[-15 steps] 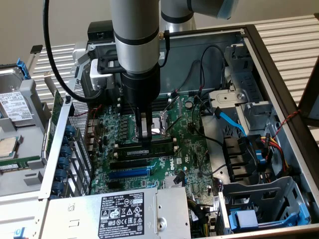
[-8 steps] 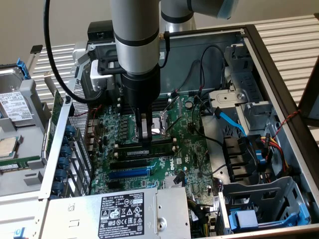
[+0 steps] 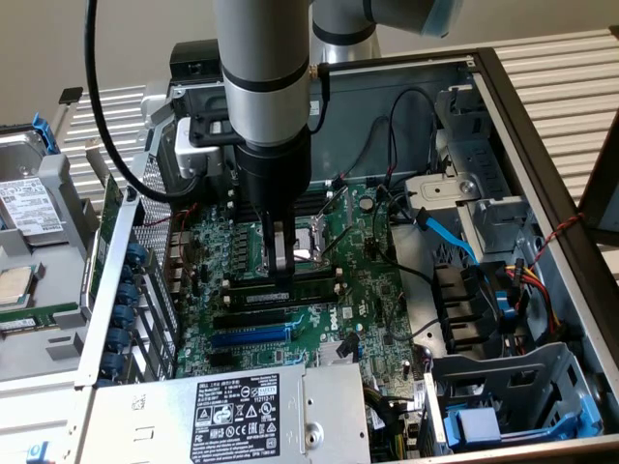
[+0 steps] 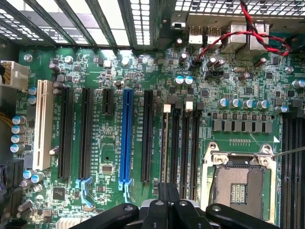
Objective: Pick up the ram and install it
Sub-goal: 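Press down the ram until it locks into place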
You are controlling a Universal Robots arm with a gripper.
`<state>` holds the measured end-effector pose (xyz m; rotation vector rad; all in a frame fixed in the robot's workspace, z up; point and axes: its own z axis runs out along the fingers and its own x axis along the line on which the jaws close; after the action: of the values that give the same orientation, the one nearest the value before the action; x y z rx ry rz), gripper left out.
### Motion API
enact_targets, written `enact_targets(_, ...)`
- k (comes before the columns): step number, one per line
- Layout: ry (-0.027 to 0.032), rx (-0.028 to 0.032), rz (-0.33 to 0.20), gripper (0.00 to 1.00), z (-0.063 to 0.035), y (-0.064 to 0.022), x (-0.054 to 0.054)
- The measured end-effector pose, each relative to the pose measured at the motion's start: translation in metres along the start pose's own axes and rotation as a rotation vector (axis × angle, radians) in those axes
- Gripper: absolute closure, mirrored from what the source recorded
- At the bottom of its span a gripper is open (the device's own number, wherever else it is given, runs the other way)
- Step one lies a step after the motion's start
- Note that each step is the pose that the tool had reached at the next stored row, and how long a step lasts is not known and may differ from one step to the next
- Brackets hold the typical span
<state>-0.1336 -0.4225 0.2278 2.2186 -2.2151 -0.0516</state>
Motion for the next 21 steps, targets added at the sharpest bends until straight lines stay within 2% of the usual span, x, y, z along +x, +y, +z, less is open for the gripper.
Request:
enact_targets(4, -0.0024, -0.0001, 0.000, 0.89, -0.0016, 0.0001, 0.000)
enact_targets(8, -0.0021, -0.0005, 0.000, 0.89, -0.0180, 0.0005, 0.000)
enact_targets(10, -0.0019, -0.0007, 0.000, 0.89, -0.0228, 0.0006, 0.000)
enact_targets(19, -0.0020, -0.0007, 0.002, 0.89, -0.0236, 0.0006, 0.000)
enact_targets(21, -0.0027, -0.0002, 0.031, 0.89, -0.0236, 0.0007, 0.000)
